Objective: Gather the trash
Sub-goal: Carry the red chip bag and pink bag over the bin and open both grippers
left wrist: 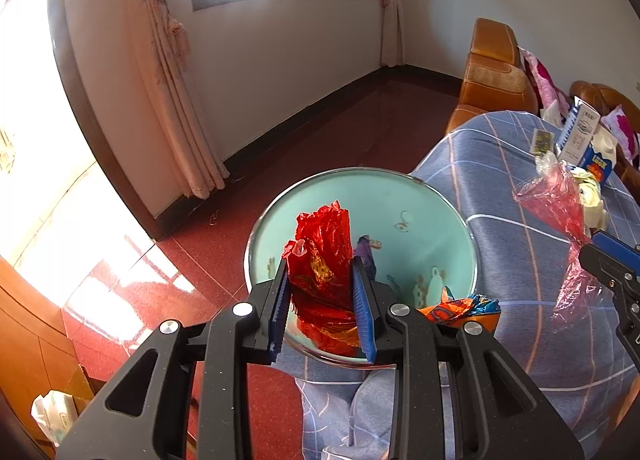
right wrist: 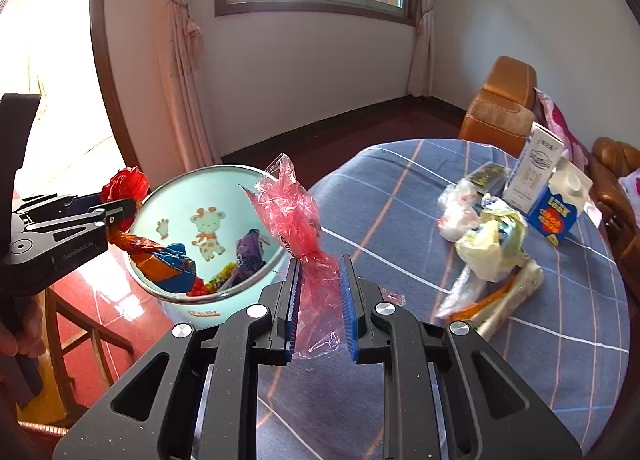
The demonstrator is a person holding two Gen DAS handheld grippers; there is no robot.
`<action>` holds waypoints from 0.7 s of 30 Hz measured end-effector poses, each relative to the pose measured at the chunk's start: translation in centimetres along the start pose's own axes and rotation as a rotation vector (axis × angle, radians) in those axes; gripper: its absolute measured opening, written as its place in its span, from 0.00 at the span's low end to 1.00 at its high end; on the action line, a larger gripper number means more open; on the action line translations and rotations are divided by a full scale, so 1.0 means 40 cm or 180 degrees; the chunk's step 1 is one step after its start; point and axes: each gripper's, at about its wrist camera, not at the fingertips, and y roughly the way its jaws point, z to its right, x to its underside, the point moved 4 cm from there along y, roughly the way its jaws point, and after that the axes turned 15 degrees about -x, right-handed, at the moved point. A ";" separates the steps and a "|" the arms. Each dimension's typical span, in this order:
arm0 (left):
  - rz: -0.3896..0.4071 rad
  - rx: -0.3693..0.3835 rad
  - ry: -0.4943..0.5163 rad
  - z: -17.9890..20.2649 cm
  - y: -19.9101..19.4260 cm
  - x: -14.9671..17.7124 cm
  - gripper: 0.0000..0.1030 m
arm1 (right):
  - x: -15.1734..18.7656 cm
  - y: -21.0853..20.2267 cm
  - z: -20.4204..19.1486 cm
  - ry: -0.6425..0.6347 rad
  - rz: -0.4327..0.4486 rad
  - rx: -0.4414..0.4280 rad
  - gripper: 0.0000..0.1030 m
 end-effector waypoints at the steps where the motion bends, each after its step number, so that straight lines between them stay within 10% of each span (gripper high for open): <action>1: -0.0011 -0.0010 -0.0022 -0.007 0.005 0.000 0.28 | -0.004 0.009 -0.009 -0.0018 -0.0007 -0.0016 0.19; 21: -0.0147 -0.0113 -0.0082 -0.027 0.096 -0.021 0.28 | -0.074 0.172 -0.092 -0.0105 -0.0112 -0.0184 0.19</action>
